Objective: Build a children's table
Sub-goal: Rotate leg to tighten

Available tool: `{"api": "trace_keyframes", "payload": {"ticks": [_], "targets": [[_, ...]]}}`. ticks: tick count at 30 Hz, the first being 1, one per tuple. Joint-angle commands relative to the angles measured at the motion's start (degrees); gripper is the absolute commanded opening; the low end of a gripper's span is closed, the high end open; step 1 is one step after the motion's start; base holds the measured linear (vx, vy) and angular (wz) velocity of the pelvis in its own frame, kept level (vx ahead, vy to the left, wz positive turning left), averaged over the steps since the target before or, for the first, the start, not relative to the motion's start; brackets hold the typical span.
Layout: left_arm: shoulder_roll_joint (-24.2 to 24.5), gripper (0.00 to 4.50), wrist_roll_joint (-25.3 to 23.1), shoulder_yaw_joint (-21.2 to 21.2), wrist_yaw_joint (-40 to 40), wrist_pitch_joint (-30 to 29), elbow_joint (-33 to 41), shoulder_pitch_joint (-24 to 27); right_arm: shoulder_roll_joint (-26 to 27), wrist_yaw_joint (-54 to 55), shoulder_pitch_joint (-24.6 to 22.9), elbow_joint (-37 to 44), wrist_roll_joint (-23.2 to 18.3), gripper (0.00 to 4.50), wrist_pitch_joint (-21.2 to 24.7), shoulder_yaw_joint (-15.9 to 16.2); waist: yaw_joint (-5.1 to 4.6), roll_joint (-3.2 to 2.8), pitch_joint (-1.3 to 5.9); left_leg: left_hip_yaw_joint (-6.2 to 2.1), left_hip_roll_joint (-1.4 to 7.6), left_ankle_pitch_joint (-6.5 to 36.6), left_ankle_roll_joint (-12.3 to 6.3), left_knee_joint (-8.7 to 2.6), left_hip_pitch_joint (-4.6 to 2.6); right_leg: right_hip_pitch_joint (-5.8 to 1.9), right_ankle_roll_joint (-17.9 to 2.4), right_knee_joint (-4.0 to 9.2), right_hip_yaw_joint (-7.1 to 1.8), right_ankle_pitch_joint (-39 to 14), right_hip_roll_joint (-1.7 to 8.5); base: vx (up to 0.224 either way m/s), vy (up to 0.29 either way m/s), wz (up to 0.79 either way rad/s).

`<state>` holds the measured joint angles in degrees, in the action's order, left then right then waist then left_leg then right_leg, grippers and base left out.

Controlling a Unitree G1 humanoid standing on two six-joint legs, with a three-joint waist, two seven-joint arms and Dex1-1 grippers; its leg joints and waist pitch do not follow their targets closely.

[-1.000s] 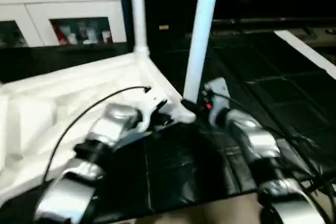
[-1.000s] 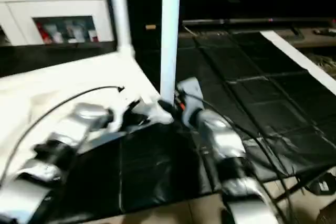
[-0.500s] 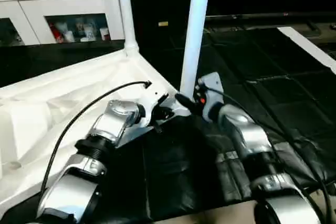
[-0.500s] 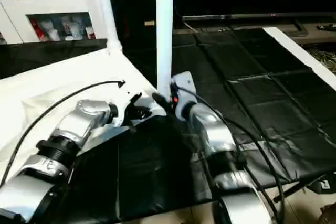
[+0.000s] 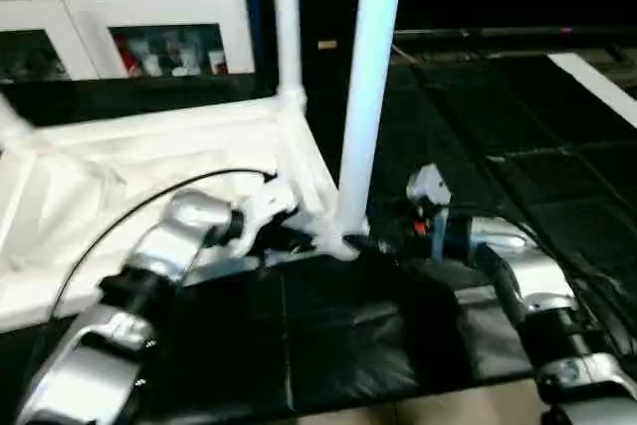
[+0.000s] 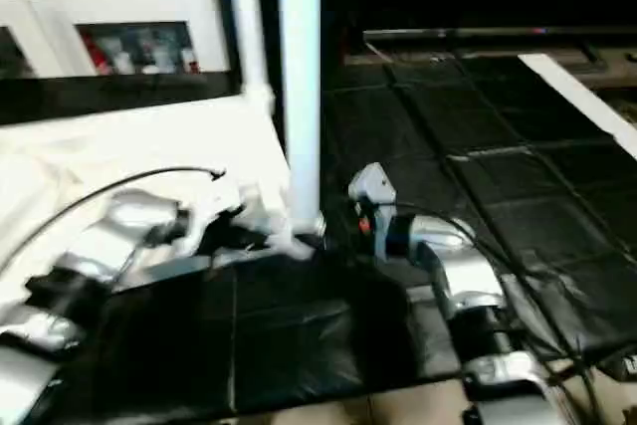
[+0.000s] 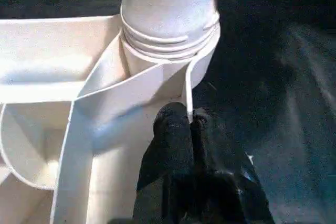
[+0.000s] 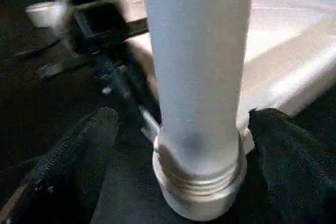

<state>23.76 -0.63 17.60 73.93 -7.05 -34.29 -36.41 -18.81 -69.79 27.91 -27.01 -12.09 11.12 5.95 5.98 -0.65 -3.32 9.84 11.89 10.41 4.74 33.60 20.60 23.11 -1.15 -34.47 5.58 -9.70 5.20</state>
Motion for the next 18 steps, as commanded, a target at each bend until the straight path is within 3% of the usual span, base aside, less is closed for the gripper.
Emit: {"api": "trace_keyframes", "payload": {"ticks": [1,5,10,15,18], "targets": [[0.3,0.0,0.5,2.2,4.8,2.0,2.7,-0.1,-1.3,-4.3,0.9,1.6,-1.5,4.37,0.4,1.0,0.06,-0.38,4.29,0.06,1.68,12.1,-3.02,-3.78,-0.64,-3.32,-14.6,3.44,-2.89,-9.3,3.14,0.0,0.0,0.0],[1.8,0.0,0.5,3.4,8.7,3.8,3.4,0.3,-3.0,-10.3,1.4,1.5,-1.6,4.37,-0.2,3.2,0.49,-0.15,4.07,0.11,1.66,13.3,-2.46,-3.91,-0.62,-3.19,-13.6,3.78,-2.99,-13.0,3.31,0.0,0.0,0.0],[2.3,0.0,1.0,4.7,12.0,5.5,4.1,0.4,-3.1,-13.4,2.1,-0.1,-0.7,4.37,-0.6,5.5,0.71,0.02,4.15,0.08,1.64,11.8,-2.39,-3.87,-0.43,-3.22,-13.0,3.71,-3.01,-13.5,3.41,0.0,0.0,0.0],[2.2,0.0,1.2,5.4,13.1,5.6,5.2,0.8,-2.6,-14.1,2.6,-0.9,-0.9,3.67,-0.9,6.1,1.03,0.13,4.23,0.1,1.72,11.2,-2.28,-3.84,-0.52,-3.1,-13.0,3.6,-3.05,-13.1,3.37,0.0,0.0,0.0],[2.4,0.0,1.2,5.7,13.8,5.9,5.5,0.9,-2.3,-14.0,3.0,-1.8,-0.9,3.61,-1.3,6.2,1.27,0.08,4.28,0.12,1.7,10.7,-2.32,-3.77,-0.48,-3.09,-13.0,3.5,-3.03,-12.6,3.37,0.0,0.0,0.0]]}}
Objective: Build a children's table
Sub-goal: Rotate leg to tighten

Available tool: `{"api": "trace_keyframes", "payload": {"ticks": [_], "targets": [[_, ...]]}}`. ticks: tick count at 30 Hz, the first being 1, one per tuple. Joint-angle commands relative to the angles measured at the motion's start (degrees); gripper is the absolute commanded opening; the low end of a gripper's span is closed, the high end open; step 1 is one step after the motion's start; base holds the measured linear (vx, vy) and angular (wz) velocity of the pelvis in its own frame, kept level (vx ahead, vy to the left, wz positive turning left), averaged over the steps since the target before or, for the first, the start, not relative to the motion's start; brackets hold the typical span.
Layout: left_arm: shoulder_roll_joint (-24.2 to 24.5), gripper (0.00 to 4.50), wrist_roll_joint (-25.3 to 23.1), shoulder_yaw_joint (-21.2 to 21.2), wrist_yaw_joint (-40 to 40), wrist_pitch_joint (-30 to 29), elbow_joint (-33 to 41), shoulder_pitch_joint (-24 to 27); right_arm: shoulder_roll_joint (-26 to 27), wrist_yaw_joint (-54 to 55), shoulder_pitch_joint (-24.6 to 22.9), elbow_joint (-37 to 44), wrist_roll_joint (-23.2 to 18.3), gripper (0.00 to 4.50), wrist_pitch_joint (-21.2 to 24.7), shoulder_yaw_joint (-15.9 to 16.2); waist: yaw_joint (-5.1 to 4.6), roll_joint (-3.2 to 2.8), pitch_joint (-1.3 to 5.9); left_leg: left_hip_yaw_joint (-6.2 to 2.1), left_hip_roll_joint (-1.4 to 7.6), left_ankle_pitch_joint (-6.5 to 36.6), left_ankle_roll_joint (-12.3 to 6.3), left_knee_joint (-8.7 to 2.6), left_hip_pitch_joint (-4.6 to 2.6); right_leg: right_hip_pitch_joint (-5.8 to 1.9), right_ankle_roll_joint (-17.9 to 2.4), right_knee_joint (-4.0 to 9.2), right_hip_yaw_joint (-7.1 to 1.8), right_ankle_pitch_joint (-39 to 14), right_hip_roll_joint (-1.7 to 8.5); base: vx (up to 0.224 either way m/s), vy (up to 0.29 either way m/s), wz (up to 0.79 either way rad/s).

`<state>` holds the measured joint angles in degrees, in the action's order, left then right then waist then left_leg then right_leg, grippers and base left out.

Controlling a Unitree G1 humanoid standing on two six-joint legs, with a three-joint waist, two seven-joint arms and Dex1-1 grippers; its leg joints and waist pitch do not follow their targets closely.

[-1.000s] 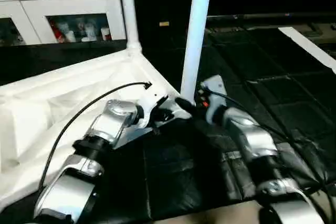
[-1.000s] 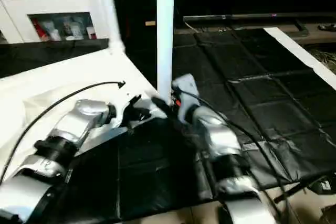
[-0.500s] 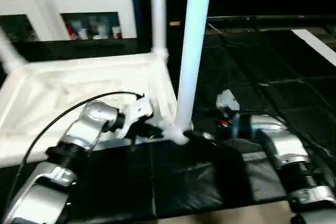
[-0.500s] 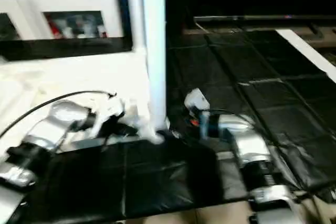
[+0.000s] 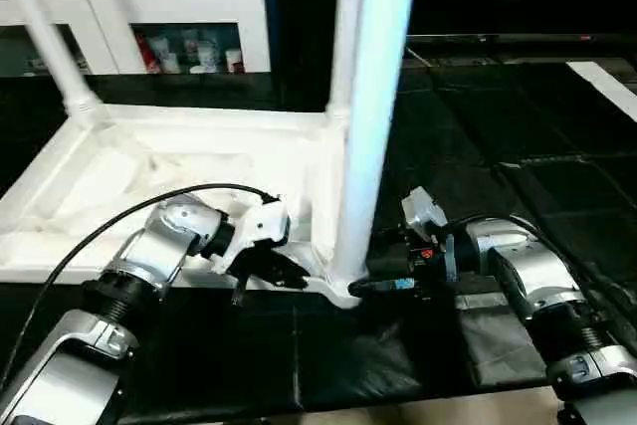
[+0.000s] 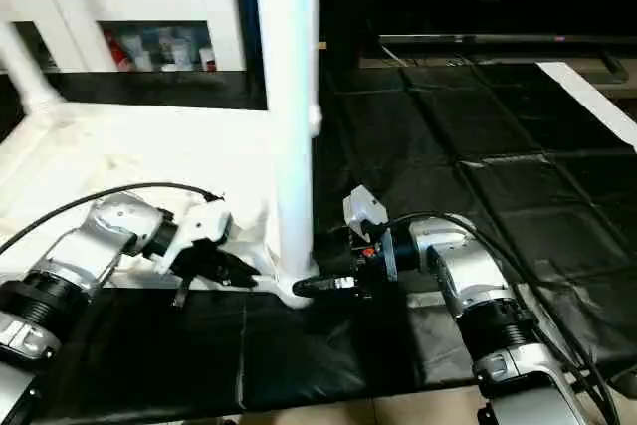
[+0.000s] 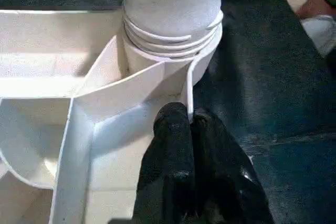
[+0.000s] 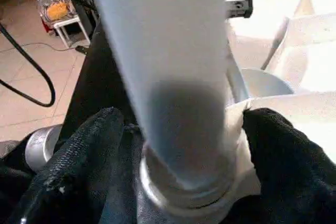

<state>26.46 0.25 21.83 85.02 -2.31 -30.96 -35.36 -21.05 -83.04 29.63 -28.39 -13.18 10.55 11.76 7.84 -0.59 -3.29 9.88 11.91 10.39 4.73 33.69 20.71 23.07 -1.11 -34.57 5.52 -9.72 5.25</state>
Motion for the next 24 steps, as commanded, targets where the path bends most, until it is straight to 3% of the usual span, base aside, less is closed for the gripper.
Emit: {"api": "trace_keyframes", "payload": {"ticks": [1,8,18,24], "targets": [[-0.1,0.0,0.3,1.6,2.9,1.3,2.4,0.0,0.3,-0.4,1.6,-1.1,0.3,3.56,-1.0,0.2,-0.47,0.07,4.3,0.08,1.67,10.5,-2.3,-3.84,-0.59,-3.04,-13.0,3.56,-2.98,-12.6,3.34,0.0,0.0,0.0],[0.3,0.0,0.1,2.0,3.2,1.6,2.7,0.5,0.6,-1.4,1.5,-1.2,-0.5,2.78,0.1,0.7,-0.35,0.22,4.22,0.06,1.63,11.0,-2.09,-3.87,-0.53,-3.05,-12.2,3.66,-2.97,-13.9,3.32,0.0,0.0,0.0],[0.4,0.0,-0.1,2.0,2.7,1.5,2.5,0.5,0.8,-2.5,0.9,-0.6,-1.0,2.17,1.5,1.0,-0.29,0.29,4.21,0.05,1.6,11.2,-1.84,-3.86,-0.54,-3.03,-11.6,3.77,-2.99,-15.4,3.36,0.0,0.0,0.0],[-1.6,0.0,-0.4,0.1,-4.0,-4.3,2.0,-0.2,2.7,3.1,-0.6,1.7,-1.9,2.06,4.1,-0.7,-0.31,0.33,4.0,0.04,1.6,12.0,-1.44,-3.97,-0.59,-2.93,-11.1,3.95,-3.05,-16.9,3.3,0.0,0.0,0.0]]}}
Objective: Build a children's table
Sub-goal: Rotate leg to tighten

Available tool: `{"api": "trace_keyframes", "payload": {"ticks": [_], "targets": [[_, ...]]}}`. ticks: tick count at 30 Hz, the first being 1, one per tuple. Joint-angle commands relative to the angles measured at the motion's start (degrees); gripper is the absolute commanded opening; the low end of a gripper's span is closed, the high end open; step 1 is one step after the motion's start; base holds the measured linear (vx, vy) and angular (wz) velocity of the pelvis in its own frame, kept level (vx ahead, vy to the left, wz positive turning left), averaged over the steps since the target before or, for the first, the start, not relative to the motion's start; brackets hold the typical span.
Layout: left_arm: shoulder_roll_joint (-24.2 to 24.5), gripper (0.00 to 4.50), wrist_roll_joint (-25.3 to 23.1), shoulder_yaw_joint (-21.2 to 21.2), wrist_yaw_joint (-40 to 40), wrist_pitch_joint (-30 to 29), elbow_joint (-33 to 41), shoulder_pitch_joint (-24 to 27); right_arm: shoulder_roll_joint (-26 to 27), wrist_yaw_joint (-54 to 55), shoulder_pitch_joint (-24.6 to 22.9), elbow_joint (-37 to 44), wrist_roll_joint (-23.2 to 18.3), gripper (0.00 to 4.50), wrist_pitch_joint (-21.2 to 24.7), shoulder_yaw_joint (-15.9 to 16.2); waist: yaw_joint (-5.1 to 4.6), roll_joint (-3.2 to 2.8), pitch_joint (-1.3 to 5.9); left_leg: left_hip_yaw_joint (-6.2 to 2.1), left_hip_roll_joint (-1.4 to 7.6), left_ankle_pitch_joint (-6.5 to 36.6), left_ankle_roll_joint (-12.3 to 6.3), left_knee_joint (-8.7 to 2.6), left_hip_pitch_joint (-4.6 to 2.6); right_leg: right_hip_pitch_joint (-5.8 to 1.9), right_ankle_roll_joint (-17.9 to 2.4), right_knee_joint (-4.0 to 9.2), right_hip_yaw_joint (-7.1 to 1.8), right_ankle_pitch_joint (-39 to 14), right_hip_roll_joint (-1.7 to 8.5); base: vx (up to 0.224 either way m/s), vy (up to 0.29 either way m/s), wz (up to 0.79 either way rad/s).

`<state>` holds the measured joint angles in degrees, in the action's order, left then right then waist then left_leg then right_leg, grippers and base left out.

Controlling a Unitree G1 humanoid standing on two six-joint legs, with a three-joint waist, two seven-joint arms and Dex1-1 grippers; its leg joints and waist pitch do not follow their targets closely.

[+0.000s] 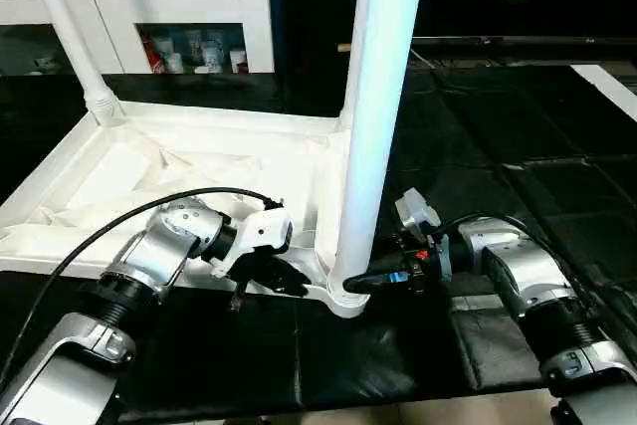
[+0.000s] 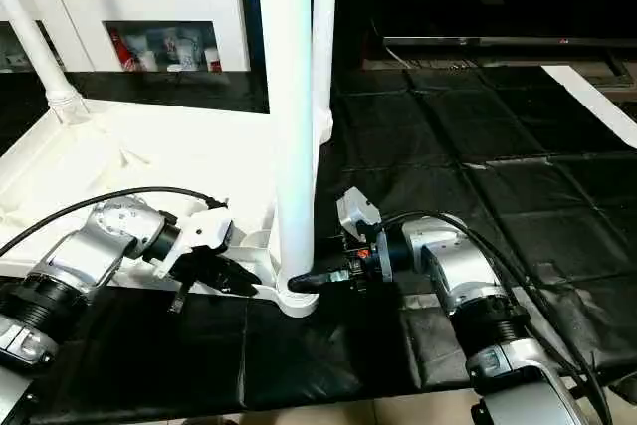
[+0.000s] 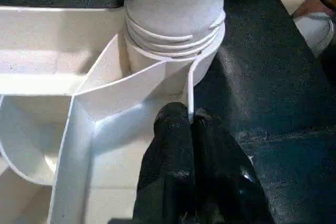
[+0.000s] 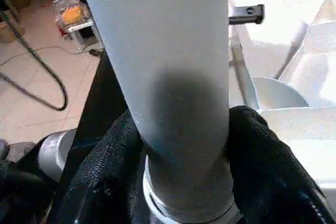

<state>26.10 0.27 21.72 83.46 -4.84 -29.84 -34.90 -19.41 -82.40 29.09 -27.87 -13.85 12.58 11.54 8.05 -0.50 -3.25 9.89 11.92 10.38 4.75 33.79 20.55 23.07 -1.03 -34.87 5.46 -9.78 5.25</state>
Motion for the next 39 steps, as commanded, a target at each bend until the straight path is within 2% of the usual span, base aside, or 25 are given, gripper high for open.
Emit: {"api": "trace_keyframes", "payload": {"ticks": [1,3,4,5,9,11,12,13,15,16,17,20,21,23,25,28,31,34,37,38,39], "targets": [[-2.5,0.0,-0.4,-0.7,-5.5,-4.3,0.7,-1.1,2.3,6.9,-0.9,2.2,-0.3,2.05,3.1,-0.7,-0.58,0.11,3.8,-0.08,1.46,12.5,-1.02,-4.19,-0.39,-2.93,-10.6,4.42,-2.91,-18.8,3.29,0.0,0.0,0.0],[-4.8,0.0,0.2,-2.4,-9.8,-9.2,0.9,-1.9,5.1,14.5,-1.9,3.6,0.9,2.03,4.6,-1.5,-0.9,0.27,3.58,-0.13,1.3,14.1,-0.07,-4.29,-0.63,-2.77,-9.0,4.93,-2.92,-23.1,3.39,0.0,0.0,0.0],[-4.8,0.0,0.2,-2.4,-9.8,-9.2,0.9,-1.9,5.1,14.5,-1.9,3.6,0.9,2.03,4.6,-1.5,-1.04,0.32,3.59,-0.24,1.09,14.8,0.27,-4.33,-0.72,-2.74,-8.0,5.26,-2.78,-25.8,3.44,0.0,0.0,0.0],[-6.5,0.0,0.6,-3.3,-12.6,-11.9,1.2,-2.4,7.1,19.1,-1.9,3.8,1.4,2.02,6.1,-2.1,-1.49,0.43,3.56,-0.34,1.01,14.9,0.46,-4.41,-0.59,-2.82,-7.1,5.46,-2.73,-27.4,3.49,0.0,0.0,0.0],[-12.9,0.0,0.4,-5.9,-23.1,-17.6,-1.3,-5.4,14.4,33.2,0.7,0.7,3.0,2.01,8.3,-4.6,-3.17,0.34,3.54,-0.49,0.72,14.9,0.74,-4.35,-0.28,-2.76,-6.3,5.71,-2.55,-27.9,3.25,0.0,0.0,0.0],[-14.0,0.0,0.4,-6.5,-25.2,-18.4,-1.7,-5.9,15.4,35.5,1.2,0.3,3.7,2.01,8.6,-4.7,-3.93,0.42,3.74,-0.71,0.39,14.3,0.74,-4.25,0.11,-3.17,-5.8,5.7,-2.21,-28.3,3.23,0.0,0.0,0.0],[-15.1,0.0,0.2,-7.0,-27.4,-19.0,-2.4,-6.5,16.8,38.3,2.0,-0.7,4.1,2.01,8.7,-5.2,-4.18,0.22,3.69,-0.62,0.38,14.1,0.53,-4.25,0.2,-3.03,-5.8,5.73,-2.29,-27.7,3.08,0.0,0.0,0.0],[-15.8,0.0,0.1,-7.3,-28.6,-19.2,-2.9,-6.8,17.6,40.2,2.6,-1.5,4.2,2.01,8.6,-5.6,-4.45,0.33,3.78,-0.52,0.32,13.5,0.04,-4.06,0.14,-2.99,-6.1,5.84,-2.34,-26.7,3.11,0.0,0.0,0.0],[-18.2,0.0,-0.4,-9.1,-34.5,-20.5,-4.5,-8.2,20.5,46.8,4.3,-3.1,5.2,1.99,8.7,-6.6,-4.77,0.16,4.03,-0.48,0.46,11.3,-0.5,-4.02,0.26,-3.03,-8.0,5.24,-2.51,-21.3,2.92,0.0,0.0,0.0],[-18.2,0.0,-0.4,-9.1,-34.5,-20.5,-4.5,-8.2,20.5,46.8,4.3,-3.1,5.2,1.99,8.7,-6.6,-4.85,0.14,4.07,-0.42,0.46,11.0,-0.55,-3.95,0.24,-3.03,-8.5,5.1,-2.53,-20.0,2.85,0.0,0.0,0.0],[-18.8,0.0,-0.5,-9.7,-36.0,-20.7,-4.9,-8.5,21.1,47.9,4.6,-3.4,5.6,1.99,8.4,-6.6,-4.81,0.14,4.23,-0.43,0.47,10.1,-0.91,-3.91,0.28,-3.29,-9.4,4.78,-2.54,-17.1,2.84,0.0,0.0,0.0],[-20.6,0.0,-0.4,-11.9,-40.5,-21.1,-5.7,-9.3,22.6,49.9,5.2,-3.0,8.4,1.99,6.7,-5.0,-4.83,0.13,4.34,-0.2,0.55,8.1,-1.86,-3.7,0.21,-3.3,-11.5,4.28,-2.69,-11.4,2.75,0.0,0.0,0.0],[-20.7,0.0,-0.4,-12.1,-40.8,-21.1,-5.8,-9.4,23.1,49.9,5.2,-2.7,8.0,1.99,6.7,-5.4,-4.77,0.14,4.39,-0.16,0.53,7.6,-2.08,-3.65,0.2,-3.39,-11.9,4.19,-2.72,-10.3,2.75,0.0,0.0,0.0],[-19.5,0.0,-0.6,-11.3,-38.9,-20.2,-5.2,-9.0,23.1,48.3,4.4,-1.5,6.1,2.64,6.9,-6.3,-4.7,0.15,4.32,-0.19,0.63,7.5,-2.89,-3.74,0.24,-3.56,-12.6,4.03,-2.71,-8.8,2.79,0.0,0.0,0.0],[-19.2,0.0,-0.6,-11.2,-38.7,-20.0,-5.3,-9.0,23.0,48.3,4.3,-1.6,5.9,2.64,7.2,-6.6,-4.71,0.04,4.26,-0.18,0.69,8.0,-2.99,-3.78,0.16,-3.54,-12.7,4.09,-2.73,-9.1,2.87,0.0,0.0,0.0],[-18.1,0.0,-0.7,-10.3,-36.6,-19.3,-4.7,-8.6,21.9,46.8,3.6,-1.3,5.6,2.97,6.4,-6.8,-4.86,0.08,4.07,-0.17,0.67,10.0,-2.55,-3.91,0.09,-3.53,-12.0,4.46,-2.77,-12.2,2.97,0.0,0.0,0.0],[-16.4,0.0,-1.1,-9.3,-33.1,-17.6,-4.0,-7.7,19.8,44.5,2.2,0.0,5.2,3.14,5.4,-7.2,-4.81,0.03,4.09,-0.19,0.78,10.0,-2.55,-3.95,0.07,-3.54,-11.8,4.46,-2.88,-11.8,3.02,0.0,0.0,0.0],[-14.3,0.0,-1.4,-8.3,-29.1,-16.1,-3.5,-6.9,17.1,41.2,0.9,1.2,4.7,3.51,4.5,-7.7,-4.78,-0.09,4.14,-0.2,0.82,9.5,-2.84,-3.91,0.08,-3.59,-12.7,4.17,-2.89,-9.5,2.94,0.0,0.0,0.0],[-12.2,0.0,-1.2,-7.3,-24.9,-14.0,-3.2,-6.1,13.9,37.2,-0.1,2.3,3.8,3.69,3.6,-8.1,-4.6,0.03,4.18,-0.11,0.89,9.8,-3.3,-3.84,0.02,-3.69,-13.2,4.12,-2.94,-8.9,2.99,0.0,0.0,0.0],[-11.1,0.0,-0.9,-6.7,-22.3,-12.6,-2.9,-5.6,11.5,33.4,-0.8,3.5,2.9,3.69,3.6,-7.9,-4.29,-0.04,4.13,-0.18,0.93,9.8,-3.3,-3.88,-0.05,-3.71,-13.3,4.15,-2.88,-8.9,2.98,0.0,0.0,0.0],[-10.4,0.0,-0.7,-6.2,-20.5,-11.8,-2.6,-5.3,10.1,31.1,-1.3,4.3,2.5,3.96,3.5,-7.6,-4.23,-0.25,4.14,-0.13,0.93,9.8,-3.4,-3.84,-0.04,-3.7,-13.4,4.07,-2.93,-8.8,2.99,0.0,0.0,0.0]]}}
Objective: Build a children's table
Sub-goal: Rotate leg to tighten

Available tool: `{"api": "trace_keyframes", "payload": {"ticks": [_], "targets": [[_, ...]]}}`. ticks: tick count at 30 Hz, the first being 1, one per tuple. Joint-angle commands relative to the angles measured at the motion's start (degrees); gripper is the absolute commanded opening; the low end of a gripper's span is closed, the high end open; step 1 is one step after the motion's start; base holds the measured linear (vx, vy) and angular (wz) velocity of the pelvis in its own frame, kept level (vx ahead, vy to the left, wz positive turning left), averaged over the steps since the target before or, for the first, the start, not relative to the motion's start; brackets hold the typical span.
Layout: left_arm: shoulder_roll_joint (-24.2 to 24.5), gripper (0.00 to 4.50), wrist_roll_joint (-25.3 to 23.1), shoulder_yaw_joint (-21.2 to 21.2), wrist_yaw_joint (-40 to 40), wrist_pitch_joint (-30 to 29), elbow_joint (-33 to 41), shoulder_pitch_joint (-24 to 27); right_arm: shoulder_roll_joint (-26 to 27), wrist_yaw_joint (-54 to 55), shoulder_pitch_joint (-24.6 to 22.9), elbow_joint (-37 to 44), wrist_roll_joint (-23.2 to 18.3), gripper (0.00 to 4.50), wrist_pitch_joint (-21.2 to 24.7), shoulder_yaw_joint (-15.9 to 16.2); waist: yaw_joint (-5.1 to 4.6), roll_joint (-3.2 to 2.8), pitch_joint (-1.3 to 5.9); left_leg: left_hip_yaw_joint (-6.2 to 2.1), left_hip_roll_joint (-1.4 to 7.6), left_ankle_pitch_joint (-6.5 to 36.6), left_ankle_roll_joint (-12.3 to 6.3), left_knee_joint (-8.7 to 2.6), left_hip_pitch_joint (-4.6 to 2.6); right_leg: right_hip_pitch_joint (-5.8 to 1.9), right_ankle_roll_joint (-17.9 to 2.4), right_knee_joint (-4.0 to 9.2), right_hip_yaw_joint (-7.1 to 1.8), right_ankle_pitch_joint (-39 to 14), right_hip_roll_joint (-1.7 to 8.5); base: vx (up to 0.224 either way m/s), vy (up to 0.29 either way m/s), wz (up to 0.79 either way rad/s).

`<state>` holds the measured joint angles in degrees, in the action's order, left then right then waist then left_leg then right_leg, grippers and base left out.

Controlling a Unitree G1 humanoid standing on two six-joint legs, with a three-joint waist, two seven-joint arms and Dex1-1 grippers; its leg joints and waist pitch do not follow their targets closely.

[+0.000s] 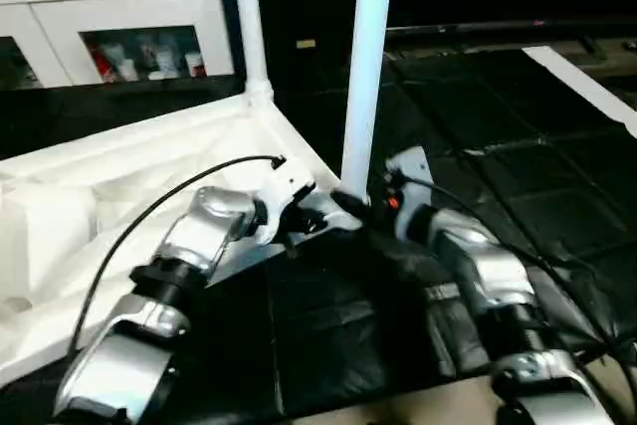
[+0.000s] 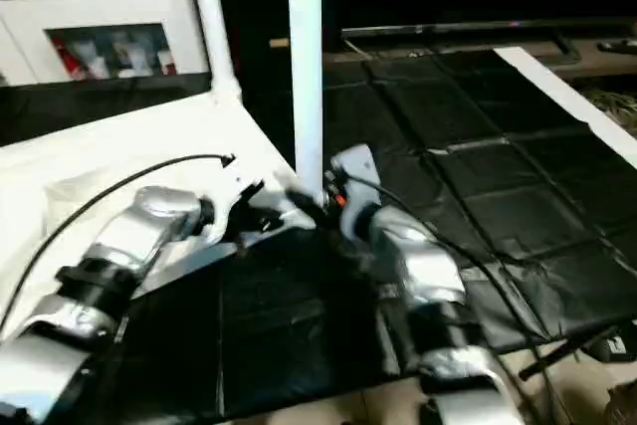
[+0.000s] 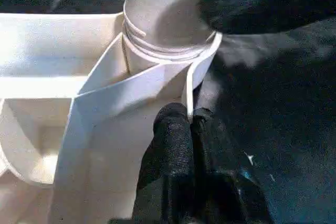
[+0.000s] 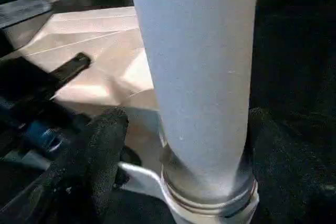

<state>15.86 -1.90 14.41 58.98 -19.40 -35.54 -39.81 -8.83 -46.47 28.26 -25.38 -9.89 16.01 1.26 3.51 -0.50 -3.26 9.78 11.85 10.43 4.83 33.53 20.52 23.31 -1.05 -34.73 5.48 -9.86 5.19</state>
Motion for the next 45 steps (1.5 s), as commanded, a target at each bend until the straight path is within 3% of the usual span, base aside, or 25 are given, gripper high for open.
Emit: {"api": "trace_keyframes", "payload": {"ticks": [1,8,11,14,18,22,26,27,31,35,45], "targets": [[0.5,0.0,1.6,1.6,5.6,3.5,3.4,0.0,-1.8,-7.1,-1.0,2.5,-1.9,4.02,0.2,3.0,0.38,-0.17,4.14,0.01,1.1,10.2,-3.56,-3.59,-0.07,-3.83,-13.5,3.99,-2.97,-8.9,3.07,0.0,0.0,0.0],[5.2,0.0,2.6,5.2,17.2,9.1,6.7,2.5,-8.7,-19.4,-2.1,5.2,-4.2,4.48,1.5,4.1,2.25,-0.58,3.95,0.15,1.55,13.2,-2.35,-3.78,-0.68,-3.23,-12.9,4.25,-3.0,-13.2,3.07,0.0,0.0,0.0],[7.3,0.0,2.6,6.9,22.1,11.3,7.5,3.4,-11.5,-25.1,-1.7,5.5,-5.2,4.48,1.8,5.7,3.05,-0.62,3.89,0.25,1.67,14.2,-1.86,-3.84,-0.99,-2.96,-12.9,4.35,-3.04,-13.9,3.07,0.0,0.0,0.0],[8.9,0.0,2.5,8.0,25.4,13.1,8.1,4.0,-13.6,-30.5,-1.5,6.0,-6.2,4.48,2.6,7.6,3.34,-0.29,3.91,0.1,1.64,14.1,-1.85,-3.94,-0.58,-3.36,-12.4,4.21,-3.0,-14.7,3.22,0.0,0.0,0.0],[10.1,0.0,2.4,8.7,27.2,14.5,8.3,4.2,-14.5,-34.1,-1.2,5.8,-6.3,4.48,3.0,9.1,3.45,-0.08,3.95,0.07,1.57,12.8,-1.79,-3.87,-0.37,-3.35,-12.0,4.17,-2.99,-15.2,3.31,0.0,0.0,0.0],[10.6,0.0,2.5,9.2,28.5,15.8,8.2,4.2,-15.0,-37.2,-0.5,4.9,-6.2,4.19,2.7,10.9,3.49,0.24,4.01,0.07,1.58,12.0,-1.89,-3.81,-0.26,-3.38,-11.6,4.15,-2.98,-15.6,3.36,0.0,0.0,0.0],[10.7,0.0,2.6,9.5,29.2,16.4,8.4,4.4,-14.5,-38.1,0.5,3.2,-5.6,3.85,1.6,12.0,3.51,0.11,4.04,0.08,1.57,11.6,-1.82,-3.78,-0.27,-3.31,-11.7,4.08,-2.96,-15.6,3.35,0.0,0.0,0.0],[10.8,0.0,2.6,9.5,29.3,16.4,8.5,4.5,-14.3,-38.0,0.7,2.8,-5.5,3.65,1.4,12.0,3.47,0.52,4.02,0.11,1.58,11.5,-1.87,-3.79,-0.27,-3.31,-11.6,4.11,-2.95,-15.7,3.33,0.0,0.0,0.0],[10.8,0.0,2.7,9.9,29.4,16.8,8.8,4.8,-13.3,-37.9,1.8,1.1,-5.3,3.37,1.6,12.2,3.51,0.25,4.06,0.06,1.69,11.2,-1.81,-3.79,-0.26,-3.27,-11.9,3.93,-2.98,-15.4,3.43,0.0,0.0,0.0],[10.9,0.0,2.6,10.0,29.5,17.0,8.8,4.9,-13.2,-38.7,1.9,1.0,-5.6,3.0,2.3,12.7,3.72,0.51,4.1,0.16,1.67,10.7,-1.96,-3.74,-0.33,-3.23,-11.8,3.86,-3.01,-14.7,3.33,0.0,0.0,0.0],[11.2,0.0,2.4,9.9,29.4,17.1,8.4,4.9,-12.6,-39.2,2.2,0.4,-6.0,2.24,2.7,13.2,4.01,0.33,4.04,0.15,1.57,11.1,-1.57,-3.75,-0.3,-3.23,-11.1,4.02,-3.03,-16.0,3.37,0.0,0.0,0.0]]}}
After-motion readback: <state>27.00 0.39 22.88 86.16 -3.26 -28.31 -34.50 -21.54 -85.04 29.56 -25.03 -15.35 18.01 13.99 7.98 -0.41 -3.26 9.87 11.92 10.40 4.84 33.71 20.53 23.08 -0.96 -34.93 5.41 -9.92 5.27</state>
